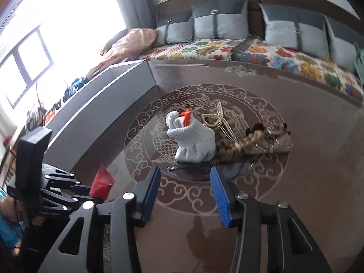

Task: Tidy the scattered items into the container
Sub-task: 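Lift the red packet with the left tool while the right tool grasps the white glove, then carry the red packet and white glove over the cardboard box with both tools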

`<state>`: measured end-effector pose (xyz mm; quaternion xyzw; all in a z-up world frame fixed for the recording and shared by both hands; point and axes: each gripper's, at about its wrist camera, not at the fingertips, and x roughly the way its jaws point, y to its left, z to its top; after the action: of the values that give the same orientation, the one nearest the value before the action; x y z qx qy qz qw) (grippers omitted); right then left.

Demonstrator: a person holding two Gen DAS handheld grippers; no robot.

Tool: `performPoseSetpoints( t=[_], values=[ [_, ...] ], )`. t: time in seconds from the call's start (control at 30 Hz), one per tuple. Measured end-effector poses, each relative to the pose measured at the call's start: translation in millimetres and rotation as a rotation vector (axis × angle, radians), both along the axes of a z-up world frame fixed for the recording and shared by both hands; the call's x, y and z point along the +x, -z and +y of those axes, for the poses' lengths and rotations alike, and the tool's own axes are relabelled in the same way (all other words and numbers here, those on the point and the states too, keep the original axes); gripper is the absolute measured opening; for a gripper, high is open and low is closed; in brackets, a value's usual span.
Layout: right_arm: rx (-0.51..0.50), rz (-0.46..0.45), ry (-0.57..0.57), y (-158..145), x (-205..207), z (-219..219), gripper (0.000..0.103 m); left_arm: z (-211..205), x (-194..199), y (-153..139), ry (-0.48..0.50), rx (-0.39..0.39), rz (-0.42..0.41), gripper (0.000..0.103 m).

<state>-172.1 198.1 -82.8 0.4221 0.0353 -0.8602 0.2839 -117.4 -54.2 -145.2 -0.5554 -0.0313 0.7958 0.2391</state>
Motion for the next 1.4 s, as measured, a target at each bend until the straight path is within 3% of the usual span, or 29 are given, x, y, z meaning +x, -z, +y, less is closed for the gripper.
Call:
performPoseSetpoints(
  t=[0.23, 0.37, 0.4, 0.47, 0.5, 0.6, 0.97, 1.23, 1.4],
  values=[
    [0.159, 0.060, -0.100, 9.5, -51.4, -47.0, 0.052, -17.6, -5.3, -3.1, -0.045, 0.036, -0.005, 0.021],
    [0.260, 0.010, -0.122, 33.3, -75.0, -59.1, 0.052, -26.7, -7.3, -1.3, -0.067, 0.051, -0.018, 0.021],
    [0.260, -0.017, -0.131, 37.5, -78.0, -60.2, 0.049, -28.7, -7.6, -0.7, -0.072, 0.055, -0.021, 0.021],
    [0.272, -0.043, -0.113, 40.7, -80.9, -60.3, 0.022, -30.7, -7.3, 1.6, -0.080, 0.055, -0.027, 0.021],
    [0.263, -0.051, -0.101, 39.7, -81.1, -58.3, 0.014, -31.8, -7.2, 2.7, -0.084, 0.056, -0.030, 0.021],
    [0.222, -0.046, -0.057, 29.3, -75.9, -50.5, 0.009, -34.3, -6.4, 4.4, -0.107, 0.057, -0.035, 0.021],
    [-0.042, -0.093, 0.022, -19.2, 3.2, -25.0, 0.009, -28.8, 14.3, -24.7, -0.162, 0.040, 0.031, 0.021],
    [-0.167, -0.173, 0.178, -0.5, 84.6, -10.0, 0.009, -12.3, 59.0, -52.6, -0.214, 0.004, 0.116, 0.021],
    [-0.104, -0.115, 0.226, -4.6, 123.6, -19.9, 0.009, -8.0, 77.1, -51.3, -0.232, -0.015, 0.125, 0.021]
  ],
)
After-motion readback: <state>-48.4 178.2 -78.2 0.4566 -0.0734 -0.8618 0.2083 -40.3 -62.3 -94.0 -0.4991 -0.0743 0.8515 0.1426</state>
